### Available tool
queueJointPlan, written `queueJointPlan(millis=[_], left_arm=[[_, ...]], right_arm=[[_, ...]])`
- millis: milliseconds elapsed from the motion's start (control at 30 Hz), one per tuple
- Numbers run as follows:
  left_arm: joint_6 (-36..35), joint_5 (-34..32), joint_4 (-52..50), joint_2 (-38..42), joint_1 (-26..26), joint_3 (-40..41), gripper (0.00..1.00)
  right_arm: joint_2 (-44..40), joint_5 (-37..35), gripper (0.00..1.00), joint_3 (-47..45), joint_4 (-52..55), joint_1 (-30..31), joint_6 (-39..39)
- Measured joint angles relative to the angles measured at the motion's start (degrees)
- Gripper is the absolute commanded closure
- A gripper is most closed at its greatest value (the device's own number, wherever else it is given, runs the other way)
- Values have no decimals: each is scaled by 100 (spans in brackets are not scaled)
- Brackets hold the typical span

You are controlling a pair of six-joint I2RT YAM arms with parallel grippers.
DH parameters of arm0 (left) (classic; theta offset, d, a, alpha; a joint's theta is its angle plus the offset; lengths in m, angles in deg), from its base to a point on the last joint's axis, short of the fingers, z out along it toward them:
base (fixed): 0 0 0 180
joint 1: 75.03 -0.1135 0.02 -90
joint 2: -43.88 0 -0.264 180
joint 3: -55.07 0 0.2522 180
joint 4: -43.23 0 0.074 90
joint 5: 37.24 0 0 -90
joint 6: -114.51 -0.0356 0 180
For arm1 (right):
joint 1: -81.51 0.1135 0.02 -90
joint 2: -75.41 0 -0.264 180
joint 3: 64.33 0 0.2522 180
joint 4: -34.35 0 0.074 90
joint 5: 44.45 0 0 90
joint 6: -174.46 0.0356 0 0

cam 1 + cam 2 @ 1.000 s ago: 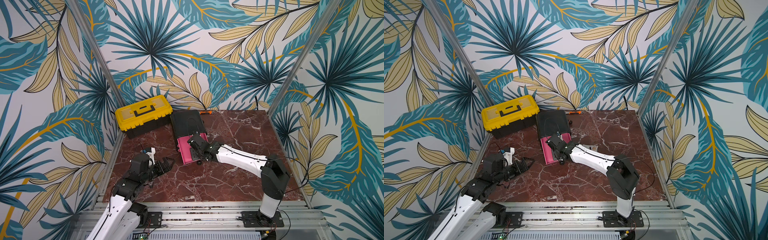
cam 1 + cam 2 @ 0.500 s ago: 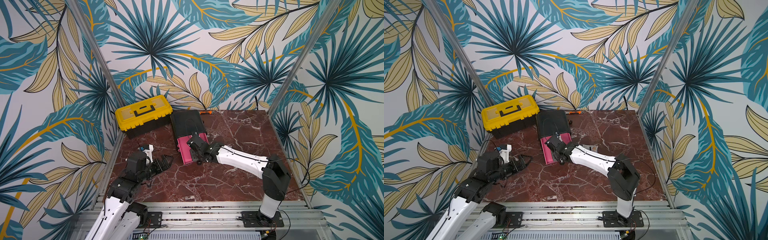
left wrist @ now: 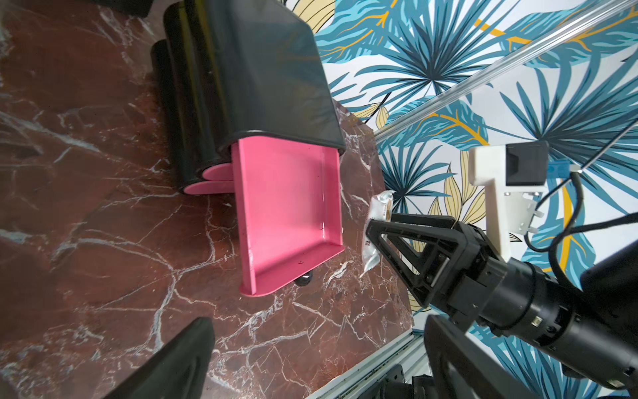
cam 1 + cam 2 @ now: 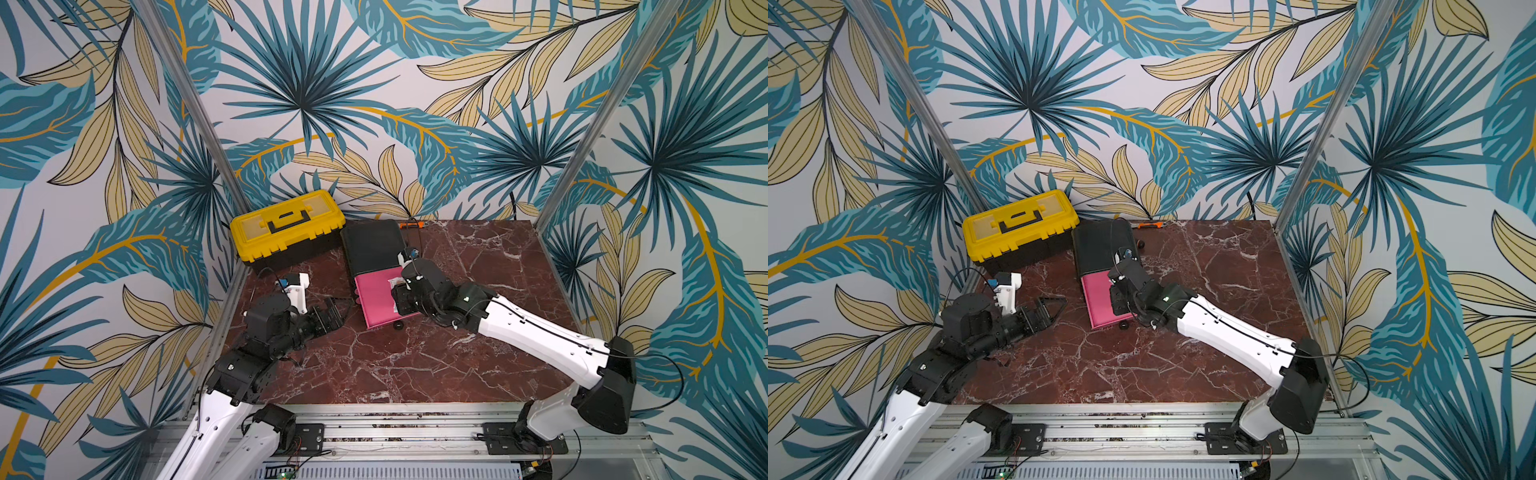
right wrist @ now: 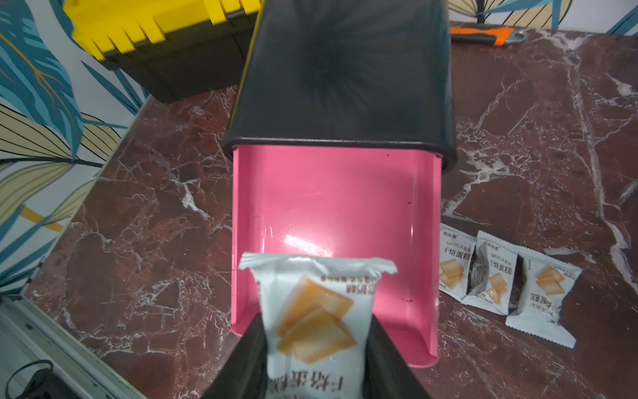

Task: Take the cookies out of the drawer
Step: Pick up the cookie from the drawer, then place the cookie at the center of the board.

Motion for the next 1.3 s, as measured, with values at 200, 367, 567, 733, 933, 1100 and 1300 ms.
queueJointPlan(millis=[200, 367, 567, 733, 933, 1100, 1300], left_arm=[[133, -317, 957, -1023, 667, -76, 0], [118, -570, 1475, -1882, 1117, -260, 0], [-72, -953, 1670, -2162, 1128, -472, 0], [-295, -1405, 1655, -2017, 1128, -470, 0], [-487, -1781, 1628, -1687, 1126, -470, 0], [-708, -2020, 1307, -1600, 1086, -470, 0], [-813, -2149, 931, -1154, 922, -452, 0]], right_arm=[[-846, 138, 66, -511, 39, -658, -9], [-1222, 350, 66, -1187, 138, -1720, -146], [-844, 564, 67, -1499, 179, -2833, -651], [197, 673, 68, -1502, 66, -3480, -986], [1281, 804, 68, -1480, -94, -3768, -1180], [1720, 772, 67, -1377, -114, -3921, -1237], [1906, 776, 56, -1169, -162, -3941, -1311]])
